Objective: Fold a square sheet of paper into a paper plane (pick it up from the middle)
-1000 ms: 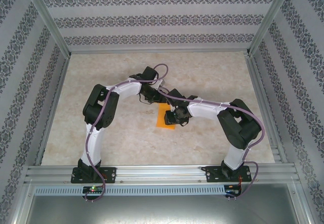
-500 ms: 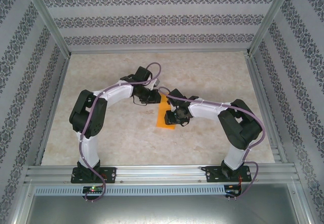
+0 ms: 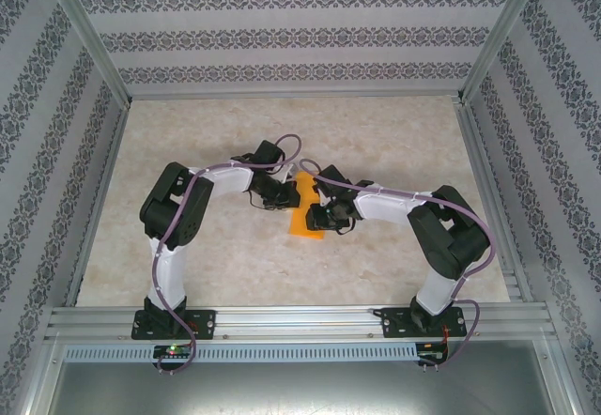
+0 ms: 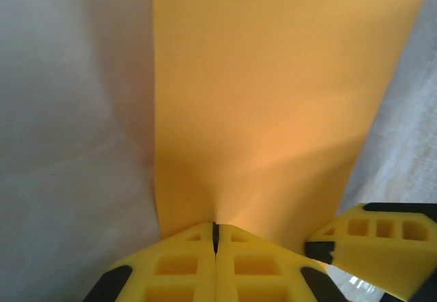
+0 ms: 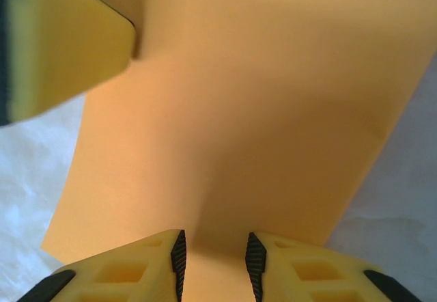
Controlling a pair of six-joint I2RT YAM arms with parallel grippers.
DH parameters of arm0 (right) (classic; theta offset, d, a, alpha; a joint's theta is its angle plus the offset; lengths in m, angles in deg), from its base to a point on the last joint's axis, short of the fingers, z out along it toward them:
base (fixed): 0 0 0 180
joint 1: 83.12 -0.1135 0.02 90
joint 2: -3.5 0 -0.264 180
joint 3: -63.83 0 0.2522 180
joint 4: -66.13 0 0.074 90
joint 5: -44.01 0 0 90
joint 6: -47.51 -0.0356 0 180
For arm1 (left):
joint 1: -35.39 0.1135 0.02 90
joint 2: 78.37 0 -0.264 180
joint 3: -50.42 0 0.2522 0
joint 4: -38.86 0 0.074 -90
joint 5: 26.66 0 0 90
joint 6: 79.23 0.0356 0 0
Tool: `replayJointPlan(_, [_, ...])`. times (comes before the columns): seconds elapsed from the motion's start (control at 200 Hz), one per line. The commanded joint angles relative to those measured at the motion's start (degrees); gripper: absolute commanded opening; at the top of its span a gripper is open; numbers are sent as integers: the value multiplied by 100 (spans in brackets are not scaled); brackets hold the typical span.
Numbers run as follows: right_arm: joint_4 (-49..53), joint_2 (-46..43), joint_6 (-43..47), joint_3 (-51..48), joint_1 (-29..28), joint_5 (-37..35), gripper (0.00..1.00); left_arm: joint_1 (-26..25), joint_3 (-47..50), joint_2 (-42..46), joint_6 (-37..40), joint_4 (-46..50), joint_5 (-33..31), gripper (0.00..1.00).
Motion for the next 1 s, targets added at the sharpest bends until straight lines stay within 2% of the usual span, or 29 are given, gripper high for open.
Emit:
replayJointPlan(0.0, [-84, 176, -155, -279, 45, 119, 34, -88, -56, -232, 208, 80, -216, 6])
replayJointPlan(0.535, [-1992, -741, -1141, -956, 754, 1323, 34, -161, -197, -510, 766, 689, -1132, 5])
replayJointPlan(0.814, [-2886, -311, -1458, -1053, 1029, 1667, 32, -169, -138, -511, 847, 686, -1294, 6])
replayJointPlan(0.994, [-2933, 43, -1378, -938, 1150, 1600, 29, -176, -95, -511, 931, 731, -1460, 6])
